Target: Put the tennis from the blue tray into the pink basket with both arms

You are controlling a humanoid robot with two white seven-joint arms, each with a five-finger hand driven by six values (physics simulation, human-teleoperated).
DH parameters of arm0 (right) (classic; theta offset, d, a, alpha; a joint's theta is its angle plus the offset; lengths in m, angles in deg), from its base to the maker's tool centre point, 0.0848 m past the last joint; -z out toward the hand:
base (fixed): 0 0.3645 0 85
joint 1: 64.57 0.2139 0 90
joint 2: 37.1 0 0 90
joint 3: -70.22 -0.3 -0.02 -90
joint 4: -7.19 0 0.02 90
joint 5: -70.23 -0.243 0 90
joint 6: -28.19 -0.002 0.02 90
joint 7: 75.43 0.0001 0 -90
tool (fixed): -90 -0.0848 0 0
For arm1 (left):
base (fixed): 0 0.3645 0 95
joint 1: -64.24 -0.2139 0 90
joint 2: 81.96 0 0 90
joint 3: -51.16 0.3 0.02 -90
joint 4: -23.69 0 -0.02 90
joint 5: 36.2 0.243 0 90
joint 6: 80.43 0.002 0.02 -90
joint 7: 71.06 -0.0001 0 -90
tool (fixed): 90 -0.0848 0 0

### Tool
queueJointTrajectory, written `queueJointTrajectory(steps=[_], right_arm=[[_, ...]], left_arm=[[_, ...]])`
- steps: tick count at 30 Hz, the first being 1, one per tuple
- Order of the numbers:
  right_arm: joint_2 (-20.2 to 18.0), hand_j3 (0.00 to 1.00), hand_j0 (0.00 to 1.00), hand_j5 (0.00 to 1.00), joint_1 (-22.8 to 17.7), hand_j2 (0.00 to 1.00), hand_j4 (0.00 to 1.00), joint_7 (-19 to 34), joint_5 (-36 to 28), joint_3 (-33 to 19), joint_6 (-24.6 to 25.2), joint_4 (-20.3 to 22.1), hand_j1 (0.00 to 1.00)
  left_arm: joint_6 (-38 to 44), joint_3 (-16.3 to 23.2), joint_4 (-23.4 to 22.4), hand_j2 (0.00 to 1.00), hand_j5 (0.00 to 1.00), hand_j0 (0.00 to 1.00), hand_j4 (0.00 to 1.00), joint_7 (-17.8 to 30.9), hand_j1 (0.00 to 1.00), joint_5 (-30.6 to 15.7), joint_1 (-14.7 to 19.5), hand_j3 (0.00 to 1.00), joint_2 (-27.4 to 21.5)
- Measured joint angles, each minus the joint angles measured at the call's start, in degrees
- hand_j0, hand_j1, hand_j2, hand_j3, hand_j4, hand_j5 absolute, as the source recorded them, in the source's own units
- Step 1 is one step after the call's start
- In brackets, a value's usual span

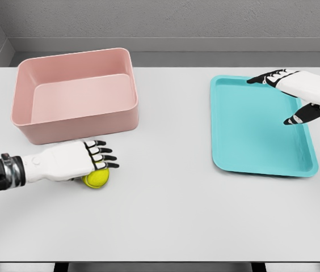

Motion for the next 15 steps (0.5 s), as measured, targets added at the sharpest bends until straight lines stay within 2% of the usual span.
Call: queueJointTrajectory(steps=[11, 15], right_arm=[[0.0, 1.0, 1.0, 1.0, -0.5, 1.0, 1.0, 0.0, 0.0, 0.0, 0.0, 0.0, 1.0], [0.1, 1.0, 1.0, 1.0, -0.4, 1.0, 1.0, 0.0, 0.0, 0.0, 0.0, 0.0, 1.0]], left_arm=[[0.0, 1.9, 0.1, 0.99, 0.99, 0.99, 0.99, 0.5, 0.99, -0.1, 1.4, 0.99, -0.3], [0.0, 2.2, 0.2, 0.95, 0.95, 0.95, 0.95, 0.3, 0.95, -0.7, 1.7, 0.95, -1.1]])
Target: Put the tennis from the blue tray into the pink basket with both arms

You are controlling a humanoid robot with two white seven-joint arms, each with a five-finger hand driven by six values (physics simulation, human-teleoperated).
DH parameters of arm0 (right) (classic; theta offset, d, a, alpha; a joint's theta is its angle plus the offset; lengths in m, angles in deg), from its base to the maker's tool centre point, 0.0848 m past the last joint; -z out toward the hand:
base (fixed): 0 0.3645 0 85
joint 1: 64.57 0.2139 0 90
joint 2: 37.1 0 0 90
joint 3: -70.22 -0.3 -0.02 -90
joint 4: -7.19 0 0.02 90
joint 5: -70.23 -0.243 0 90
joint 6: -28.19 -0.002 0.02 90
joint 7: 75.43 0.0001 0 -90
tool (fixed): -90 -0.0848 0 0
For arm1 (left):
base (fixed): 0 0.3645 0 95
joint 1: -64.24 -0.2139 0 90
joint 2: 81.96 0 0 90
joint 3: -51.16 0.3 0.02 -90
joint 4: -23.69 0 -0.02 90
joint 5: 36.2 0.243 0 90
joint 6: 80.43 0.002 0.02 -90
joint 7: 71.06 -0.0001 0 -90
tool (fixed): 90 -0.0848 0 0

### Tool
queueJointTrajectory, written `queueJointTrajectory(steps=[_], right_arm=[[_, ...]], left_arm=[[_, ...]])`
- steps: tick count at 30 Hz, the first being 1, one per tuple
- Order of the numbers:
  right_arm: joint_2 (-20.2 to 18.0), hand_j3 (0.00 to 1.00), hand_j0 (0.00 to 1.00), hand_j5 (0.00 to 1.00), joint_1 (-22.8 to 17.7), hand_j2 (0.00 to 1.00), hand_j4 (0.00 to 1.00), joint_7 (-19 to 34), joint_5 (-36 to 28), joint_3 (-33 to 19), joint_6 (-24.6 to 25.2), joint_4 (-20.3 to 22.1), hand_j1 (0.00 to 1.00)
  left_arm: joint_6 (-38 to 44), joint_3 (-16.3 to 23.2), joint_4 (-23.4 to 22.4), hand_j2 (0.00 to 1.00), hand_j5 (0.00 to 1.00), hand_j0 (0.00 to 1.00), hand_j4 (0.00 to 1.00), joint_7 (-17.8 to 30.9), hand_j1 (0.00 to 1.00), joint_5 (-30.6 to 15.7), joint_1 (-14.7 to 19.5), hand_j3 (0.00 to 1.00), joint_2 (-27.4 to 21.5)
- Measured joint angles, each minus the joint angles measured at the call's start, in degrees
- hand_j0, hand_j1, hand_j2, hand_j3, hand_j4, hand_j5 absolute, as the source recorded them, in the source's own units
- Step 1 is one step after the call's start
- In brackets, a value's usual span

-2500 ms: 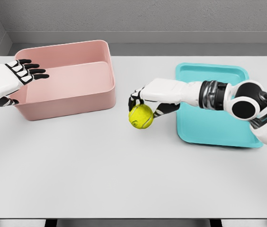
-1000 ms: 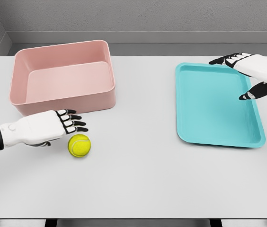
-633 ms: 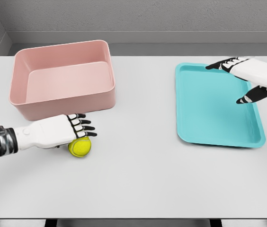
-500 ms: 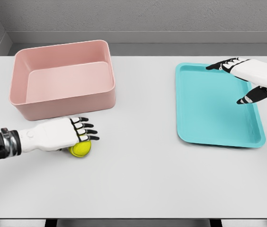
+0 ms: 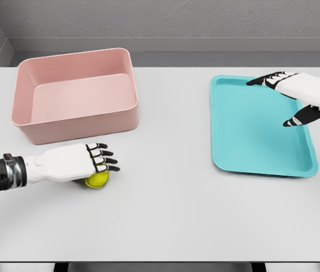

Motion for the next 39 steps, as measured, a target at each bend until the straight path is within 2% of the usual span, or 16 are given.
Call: queueJointTrajectory(steps=[2, 4, 11, 12, 14, 18, 20, 24, 27, 33, 37, 39], right_arm=[[0.0, 1.0, 1.0, 1.0, 0.0, 1.0, 1.0, 0.0, 0.0, 0.0, 0.0, 0.0, 1.0], [0.1, 1.0, 1.0, 1.0, 0.1, 1.0, 1.0, 0.0, 0.0, 0.0, 0.0, 0.0, 1.0], [0.2, 1.0, 1.0, 1.0, 0.1, 1.0, 1.0, 0.0, 0.0, 0.1, 0.0, 0.0, 1.0], [0.2, 1.0, 1.0, 1.0, 0.1, 1.0, 1.0, 0.0, 0.0, 0.1, 0.0, 0.0, 1.0], [0.2, 1.0, 1.0, 1.0, 0.1, 1.0, 1.0, 0.0, 0.0, 0.2, 0.0, 0.0, 1.0], [0.3, 1.0, 1.0, 1.0, 0.1, 1.0, 1.0, 0.0, 0.0, 0.2, 0.0, 0.0, 1.0], [0.3, 1.0, 1.0, 1.0, 0.2, 1.0, 1.0, 0.0, 0.0, 0.2, 0.0, 0.0, 1.0], [0.3, 1.0, 1.0, 1.0, 0.2, 1.0, 1.0, 0.0, 0.0, 0.2, 0.0, 0.0, 1.0], [0.3, 1.0, 1.0, 1.0, 0.2, 1.0, 1.0, 0.0, 0.0, 0.2, 0.0, 0.0, 1.0], [0.3, 1.0, 1.0, 1.0, 0.2, 1.0, 1.0, 0.0, 0.0, 0.2, 0.0, 0.0, 1.0], [0.3, 1.0, 1.0, 1.0, 0.2, 1.0, 1.0, 0.0, 0.0, 0.2, 0.0, 0.0, 1.0], [0.3, 1.0, 1.0, 1.0, 0.2, 1.0, 1.0, 0.0, 0.0, 0.2, 0.0, 0.0, 1.0]], left_arm=[[0.0, 0.4, 0.0, 0.95, 0.95, 0.95, 0.95, -0.1, 0.95, -0.4, 0.6, 0.95, -0.2], [0.0, 1.7, 0.1, 0.95, 0.95, 0.95, 0.95, -0.1, 0.95, -1.1, 2.8, 0.95, -0.4], [0.0, 5.2, 0.1, 0.91, 0.91, 0.91, 0.91, -0.2, 0.91, -1.9, 4.0, 0.91, -0.8], [0.0, 5.5, 0.1, 0.85, 0.85, 0.85, 0.85, -0.1, 0.85, -1.9, 4.1, 0.85, -0.8], [0.0, 5.8, 0.1, 0.79, 0.79, 0.79, 0.79, -0.1, 0.79, -1.9, 4.3, 0.79, -0.9], [0.0, 6.4, 0.1, 0.72, 0.72, 0.72, 0.72, 0.0, 0.72, -2.0, 4.7, 0.72, -1.3], [0.0, 6.5, 0.1, 0.6, 0.6, 0.6, 0.6, 0.1, 0.6, -2.0, 4.8, 0.6, -1.6], [0.1, 6.5, 0.1, 0.49, 0.49, 0.49, 0.49, 0.6, 0.49, -2.1, 4.8, 0.49, -2.1], [0.1, 6.5, 0.0, 0.46, 0.46, 0.46, 0.46, 1.3, 0.46, -2.4, 4.9, 0.46, -2.3], [0.0, 6.8, 0.0, 0.21, 0.21, 0.21, 0.21, 2.1, 0.21, -2.2, 5.4, 0.21, -2.4], [-0.1, 6.9, -0.2, 0.0, 0.0, 0.0, 0.0, 2.2, 0.0, -2.7, 6.2, 0.0, -2.3], [-0.1, 6.9, -0.2, 0.0, 0.0, 0.0, 0.0, 2.1, 0.0, -3.2, 7.2, 0.0, -2.3]])
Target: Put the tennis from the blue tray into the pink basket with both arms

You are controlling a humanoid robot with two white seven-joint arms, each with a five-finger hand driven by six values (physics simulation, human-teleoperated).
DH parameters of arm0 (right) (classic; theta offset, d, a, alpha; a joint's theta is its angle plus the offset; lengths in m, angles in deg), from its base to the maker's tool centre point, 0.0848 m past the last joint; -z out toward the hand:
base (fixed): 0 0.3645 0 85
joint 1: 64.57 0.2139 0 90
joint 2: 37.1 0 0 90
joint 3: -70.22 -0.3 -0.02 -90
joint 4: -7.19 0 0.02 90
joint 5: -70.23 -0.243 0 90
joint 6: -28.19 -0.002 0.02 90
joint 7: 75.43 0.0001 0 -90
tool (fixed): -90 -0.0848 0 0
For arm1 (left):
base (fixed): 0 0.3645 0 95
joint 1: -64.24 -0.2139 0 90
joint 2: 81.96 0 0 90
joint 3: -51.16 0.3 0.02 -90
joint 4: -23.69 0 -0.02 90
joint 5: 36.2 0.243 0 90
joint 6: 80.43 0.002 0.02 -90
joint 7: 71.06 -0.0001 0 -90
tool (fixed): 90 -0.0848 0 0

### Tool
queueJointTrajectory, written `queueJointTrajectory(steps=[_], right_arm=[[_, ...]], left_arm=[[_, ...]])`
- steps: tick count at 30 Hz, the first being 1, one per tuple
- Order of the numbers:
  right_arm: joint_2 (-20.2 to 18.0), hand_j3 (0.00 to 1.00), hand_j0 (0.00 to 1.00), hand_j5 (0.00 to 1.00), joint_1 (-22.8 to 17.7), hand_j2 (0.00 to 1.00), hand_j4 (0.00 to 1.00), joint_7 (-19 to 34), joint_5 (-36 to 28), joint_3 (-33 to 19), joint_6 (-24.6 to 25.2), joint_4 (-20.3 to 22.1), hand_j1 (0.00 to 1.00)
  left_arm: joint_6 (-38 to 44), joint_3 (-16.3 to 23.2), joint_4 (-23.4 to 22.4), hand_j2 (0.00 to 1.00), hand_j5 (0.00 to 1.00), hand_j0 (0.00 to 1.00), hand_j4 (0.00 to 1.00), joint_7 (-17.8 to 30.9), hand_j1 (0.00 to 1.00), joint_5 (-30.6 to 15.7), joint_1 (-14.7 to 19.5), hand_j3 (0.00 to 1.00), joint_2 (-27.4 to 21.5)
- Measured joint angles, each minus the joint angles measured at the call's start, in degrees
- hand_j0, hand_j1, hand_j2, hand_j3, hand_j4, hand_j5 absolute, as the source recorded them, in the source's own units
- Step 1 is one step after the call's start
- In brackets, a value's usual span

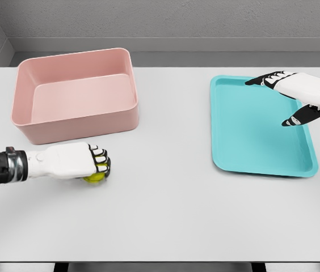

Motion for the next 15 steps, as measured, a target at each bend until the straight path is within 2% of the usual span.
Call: queueJointTrajectory(steps=[7, 15], right_arm=[[-0.1, 1.0, 1.0, 1.0, -0.2, 1.0, 1.0, 0.0, 0.0, 0.1, 0.0, 0.0, 1.0], [0.3, 1.0, 1.0, 1.0, 0.0, 1.0, 1.0, 0.0, 0.0, -0.1, 0.0, 0.0, 1.0]], left_arm=[[0.1, 0.1, 0.0, 0.0, 0.0, 0.0, 0.0, -0.2, 0.0, -3.4, 4.9, 0.0, 2.3], [0.0, -0.2, -0.4, 0.0, 0.0, 0.0, 0.0, -0.2, 0.0, -12.6, 10.1, 0.0, 5.0]])
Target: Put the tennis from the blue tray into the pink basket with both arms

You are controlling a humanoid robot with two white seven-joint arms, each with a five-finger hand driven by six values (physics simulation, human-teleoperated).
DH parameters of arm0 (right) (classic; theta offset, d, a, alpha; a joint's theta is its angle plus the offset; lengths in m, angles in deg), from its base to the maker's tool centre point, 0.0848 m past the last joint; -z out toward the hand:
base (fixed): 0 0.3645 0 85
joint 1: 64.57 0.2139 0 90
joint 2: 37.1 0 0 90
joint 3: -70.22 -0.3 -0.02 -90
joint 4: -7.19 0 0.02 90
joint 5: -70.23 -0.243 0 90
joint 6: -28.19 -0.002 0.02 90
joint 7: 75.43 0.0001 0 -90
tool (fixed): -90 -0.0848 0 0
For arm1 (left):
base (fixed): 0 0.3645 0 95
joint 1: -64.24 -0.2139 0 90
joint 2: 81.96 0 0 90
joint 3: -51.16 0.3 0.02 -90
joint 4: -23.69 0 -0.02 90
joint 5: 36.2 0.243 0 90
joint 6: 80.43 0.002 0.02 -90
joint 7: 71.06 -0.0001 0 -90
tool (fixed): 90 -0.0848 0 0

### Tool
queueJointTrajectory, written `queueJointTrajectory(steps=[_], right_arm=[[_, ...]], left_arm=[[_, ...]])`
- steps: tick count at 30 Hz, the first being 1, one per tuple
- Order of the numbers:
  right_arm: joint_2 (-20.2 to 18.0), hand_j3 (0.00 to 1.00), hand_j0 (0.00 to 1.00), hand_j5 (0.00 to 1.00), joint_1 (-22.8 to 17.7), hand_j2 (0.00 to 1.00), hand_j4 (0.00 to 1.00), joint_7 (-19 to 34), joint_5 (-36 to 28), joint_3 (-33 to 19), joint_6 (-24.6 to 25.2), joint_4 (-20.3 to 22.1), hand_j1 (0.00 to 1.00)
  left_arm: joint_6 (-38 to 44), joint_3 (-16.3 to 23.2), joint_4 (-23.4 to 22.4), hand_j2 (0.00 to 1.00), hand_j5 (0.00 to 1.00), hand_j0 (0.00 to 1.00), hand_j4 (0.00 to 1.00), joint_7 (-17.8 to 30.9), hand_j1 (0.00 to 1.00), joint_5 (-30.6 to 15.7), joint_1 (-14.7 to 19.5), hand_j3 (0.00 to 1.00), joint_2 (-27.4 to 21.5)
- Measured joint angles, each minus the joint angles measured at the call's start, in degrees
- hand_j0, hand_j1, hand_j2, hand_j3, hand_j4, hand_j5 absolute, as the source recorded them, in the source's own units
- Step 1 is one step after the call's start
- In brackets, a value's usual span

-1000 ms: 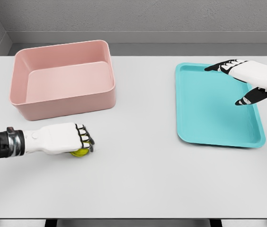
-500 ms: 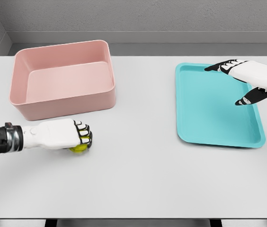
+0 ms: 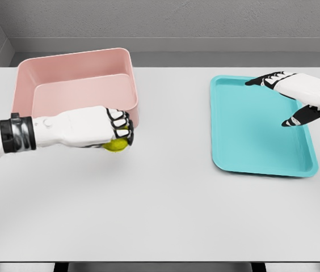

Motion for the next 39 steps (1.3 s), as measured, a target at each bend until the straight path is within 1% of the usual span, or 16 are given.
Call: queueJointTrajectory(steps=[2, 4, 7, 10, 14, 15, 18, 21, 24, 25, 26, 27, 28, 34, 35, 39], right_arm=[[0.2, 1.0, 1.0, 1.0, -0.1, 1.0, 1.0, 0.0, 0.0, 0.0, 0.0, 0.0, 1.0], [0.3, 1.0, 1.0, 1.0, -0.4, 1.0, 1.0, 0.0, 0.0, 0.0, 0.0, 0.0, 1.0], [0.4, 1.0, 1.0, 1.0, -0.2, 1.0, 1.0, 0.0, 0.0, 0.1, 0.0, 0.0, 1.0], [0.5, 1.0, 1.0, 1.0, 0.0, 1.0, 1.0, 0.0, 0.0, 0.0, 0.0, 0.0, 1.0], [0.7, 1.0, 1.0, 1.0, 0.3, 1.0, 1.0, 0.0, 0.0, -0.1, 0.0, 0.0, 1.0], [0.8, 1.0, 1.0, 1.0, 0.3, 1.0, 1.0, 0.0, 0.0, -0.1, 0.0, 0.0, 1.0], [1.0, 1.0, 1.0, 1.0, 0.2, 1.0, 1.0, 0.0, 0.0, -0.1, 0.0, 0.0, 1.0], [1.0, 1.0, 1.0, 1.0, 0.2, 1.0, 1.0, 0.0, 0.0, -0.1, 0.0, 0.0, 1.0], [1.0, 1.0, 1.0, 1.0, 0.2, 1.0, 1.0, 0.0, 0.0, 0.0, 0.0, 0.0, 1.0], [1.0, 1.0, 1.0, 1.0, 0.2, 1.0, 1.0, 0.0, 0.0, 0.0, 0.0, 0.0, 1.0], [1.0, 1.0, 1.0, 1.0, 0.2, 1.0, 1.0, 0.0, 0.0, 0.0, 0.0, 0.0, 1.0], [1.0, 1.0, 1.0, 1.0, 0.1, 1.0, 1.0, 0.0, 0.0, 0.0, 0.0, 0.0, 1.0], [1.0, 1.0, 1.0, 1.0, 0.1, 1.0, 1.0, 0.0, 0.0, 0.0, 0.0, 0.0, 1.0], [1.1, 1.0, 1.0, 1.0, 0.1, 1.0, 1.0, 0.0, 0.0, 0.0, 0.0, 0.0, 1.0], [1.1, 1.0, 1.0, 1.0, 0.1, 1.0, 1.0, 0.0, 0.0, 0.0, 0.0, 0.0, 1.0], [1.1, 1.0, 1.0, 1.0, 0.1, 1.0, 1.0, 0.0, 0.0, 0.0, 0.0, 0.0, 1.0]], left_arm=[[0.0, -1.5, -0.7, 0.0, 0.0, 0.0, 0.0, 0.1, 0.0, -2.7, 0.6, 0.0, 0.1], [0.0, -3.7, -2.6, 0.0, 0.0, 0.0, 0.0, 0.1, 0.0, -4.7, 1.1, 0.0, 0.1], [0.0, -6.3, -9.1, 0.0, 0.0, 0.0, 0.0, 0.1, 0.0, -7.2, 3.9, 0.0, 0.2], [0.0, -7.7, -16.7, 0.0, 0.0, 0.0, 0.0, 0.1, 0.0, -7.8, 4.7, 0.0, 0.3], [-0.1, -8.6, -24.7, 0.0, 0.0, 0.0, 0.0, 0.3, 0.0, -6.6, 4.9, 0.0, 1.0], [-0.1, -8.6, -26.5, 0.0, 0.0, 0.0, 0.0, 0.4, 0.0, -5.9, 6.0, 0.0, 1.5], [-0.1, -8.2, -31.1, 0.0, 0.0, 0.0, 0.0, 0.4, 0.0, -3.2, 6.5, 0.0, 3.3], [-0.1, -6.7, -34.5, 0.0, 0.0, 0.0, 0.0, 0.4, 0.0, -0.3, 9.4, 0.0, 5.3], [-0.1, -4.0, -36.3, 0.01, 0.01, 0.01, 0.01, 0.3, 0.01, 1.1, 10.5, 0.01, 7.1], [-0.1, -3.4, -36.8, 0.03, 0.03, 0.03, 0.03, 0.3, 0.03, 1.6, 10.7, 0.03, 7.7], [-0.1, -2.9, -37.1, 0.21, 0.21, 0.21, 0.21, 0.3, 0.21, 2.0, 11.0, 0.21, 8.1], [-0.1, -2.6, -37.4, 0.65, 0.65, 0.65, 0.65, 0.3, 0.65, 2.3, 11.1, 0.65, 8.3], [-0.1, -2.4, -37.6, 1.0, 1.0, 1.0, 1.0, 0.2, 1.0, 2.2, 11.1, 1.0, 8.5], [0.0, -2.2, -38.0, 1.0, 1.0, 1.0, 1.0, -0.1, 1.0, 1.8, 11.4, 1.0, 8.9], [0.0, -2.3, -38.0, 1.0, 1.0, 1.0, 1.0, -0.2, 1.0, 0.9, 11.4, 1.0, 8.8], [0.0, -3.2, -38.1, 1.0, 1.0, 1.0, 1.0, -0.4, 1.0, -7.3, 11.0, 1.0, 6.7]])
